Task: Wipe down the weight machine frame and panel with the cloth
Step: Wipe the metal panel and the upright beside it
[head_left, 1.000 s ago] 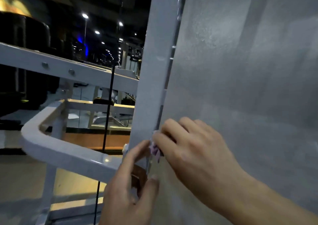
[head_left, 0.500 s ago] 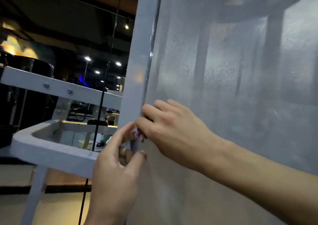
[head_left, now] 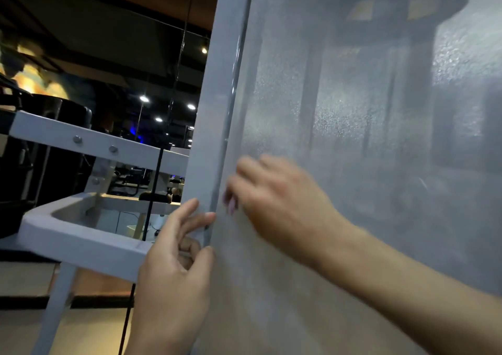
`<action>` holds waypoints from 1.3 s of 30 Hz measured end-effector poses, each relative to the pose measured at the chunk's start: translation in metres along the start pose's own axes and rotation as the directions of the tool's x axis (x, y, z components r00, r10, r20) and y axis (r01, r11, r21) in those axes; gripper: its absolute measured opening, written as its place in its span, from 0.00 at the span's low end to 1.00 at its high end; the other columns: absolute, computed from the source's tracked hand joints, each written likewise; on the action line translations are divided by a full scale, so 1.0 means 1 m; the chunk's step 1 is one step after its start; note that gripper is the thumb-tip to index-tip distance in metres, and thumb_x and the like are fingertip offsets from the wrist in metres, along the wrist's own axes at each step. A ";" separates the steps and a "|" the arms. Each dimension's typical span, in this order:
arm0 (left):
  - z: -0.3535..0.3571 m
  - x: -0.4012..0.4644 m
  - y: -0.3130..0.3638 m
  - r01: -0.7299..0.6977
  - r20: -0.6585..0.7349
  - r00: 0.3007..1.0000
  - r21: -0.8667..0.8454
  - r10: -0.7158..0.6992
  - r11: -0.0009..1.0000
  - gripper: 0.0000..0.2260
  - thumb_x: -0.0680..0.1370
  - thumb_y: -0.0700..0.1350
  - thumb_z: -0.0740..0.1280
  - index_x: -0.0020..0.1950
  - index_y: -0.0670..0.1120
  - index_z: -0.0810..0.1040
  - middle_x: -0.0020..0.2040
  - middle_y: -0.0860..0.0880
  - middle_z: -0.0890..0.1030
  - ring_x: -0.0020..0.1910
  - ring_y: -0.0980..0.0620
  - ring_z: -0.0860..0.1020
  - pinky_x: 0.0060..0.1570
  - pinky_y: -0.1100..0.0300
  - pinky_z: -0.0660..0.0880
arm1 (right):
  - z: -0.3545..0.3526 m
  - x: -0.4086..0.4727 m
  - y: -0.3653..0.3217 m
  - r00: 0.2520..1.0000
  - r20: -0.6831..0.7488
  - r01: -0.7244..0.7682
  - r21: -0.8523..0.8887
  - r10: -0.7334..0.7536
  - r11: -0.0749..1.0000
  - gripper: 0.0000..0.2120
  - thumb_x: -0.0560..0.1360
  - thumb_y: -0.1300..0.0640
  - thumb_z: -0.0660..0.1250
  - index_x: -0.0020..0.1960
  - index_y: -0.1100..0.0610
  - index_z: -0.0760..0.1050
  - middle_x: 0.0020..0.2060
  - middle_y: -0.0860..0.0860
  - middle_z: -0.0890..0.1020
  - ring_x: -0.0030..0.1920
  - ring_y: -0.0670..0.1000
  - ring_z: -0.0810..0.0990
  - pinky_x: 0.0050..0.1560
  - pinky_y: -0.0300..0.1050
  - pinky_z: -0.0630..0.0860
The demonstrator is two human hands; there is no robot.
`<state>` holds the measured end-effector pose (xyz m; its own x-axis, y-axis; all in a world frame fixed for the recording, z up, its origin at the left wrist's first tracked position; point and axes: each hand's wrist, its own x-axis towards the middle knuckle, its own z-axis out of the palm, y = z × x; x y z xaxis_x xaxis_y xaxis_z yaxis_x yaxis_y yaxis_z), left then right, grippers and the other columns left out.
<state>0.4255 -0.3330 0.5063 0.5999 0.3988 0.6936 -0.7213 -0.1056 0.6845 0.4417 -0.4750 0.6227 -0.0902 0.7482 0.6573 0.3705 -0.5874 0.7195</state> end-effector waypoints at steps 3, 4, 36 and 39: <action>0.001 0.002 -0.011 -0.045 -0.024 0.999 -0.035 0.044 0.998 0.25 0.72 0.37 0.68 0.62 0.63 0.76 0.53 0.62 0.85 0.36 0.52 0.75 0.40 0.64 0.75 | 0.004 0.016 0.004 0.994 -0.062 -0.089 -0.029 0.087 0.996 0.11 0.78 0.58 0.58 0.42 0.56 0.77 0.40 0.55 0.78 0.37 0.59 0.75 0.36 0.50 0.67; 0.000 0.003 -0.014 -0.050 -0.030 0.998 -0.039 0.049 0.998 0.25 0.69 0.40 0.65 0.62 0.64 0.77 0.53 0.62 0.85 0.37 0.51 0.76 0.40 0.64 0.75 | 0.008 0.011 -0.007 0.997 -0.036 -0.073 -0.028 0.072 0.997 0.08 0.77 0.59 0.61 0.42 0.55 0.77 0.41 0.55 0.77 0.37 0.58 0.74 0.36 0.51 0.65; -0.001 -0.032 0.071 0.049 0.156 0.972 0.604 -0.178 0.795 0.28 0.82 0.36 0.61 0.77 0.61 0.66 0.45 0.49 0.79 0.36 0.56 0.73 0.34 0.66 0.68 | -0.021 -0.019 0.039 0.994 -0.060 0.081 -0.174 -0.093 0.981 0.13 0.79 0.56 0.59 0.43 0.54 0.81 0.41 0.52 0.79 0.40 0.56 0.77 0.39 0.50 0.65; 0.001 -0.032 0.076 -0.048 0.213 0.972 0.594 -0.099 0.803 0.28 0.82 0.35 0.60 0.76 0.61 0.67 0.50 0.52 0.79 0.40 0.57 0.74 0.43 0.61 0.74 | -0.031 -0.005 0.058 0.989 -0.122 -0.111 -0.183 0.089 0.977 0.15 0.80 0.57 0.55 0.47 0.56 0.81 0.43 0.54 0.80 0.41 0.57 0.78 0.41 0.50 0.63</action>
<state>0.3514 -0.3545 0.5365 0.7287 0.2038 0.6539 -0.4022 -0.6455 0.6493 0.4346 -0.5227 0.6677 -0.1687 0.6496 0.7413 0.2025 -0.7132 0.6711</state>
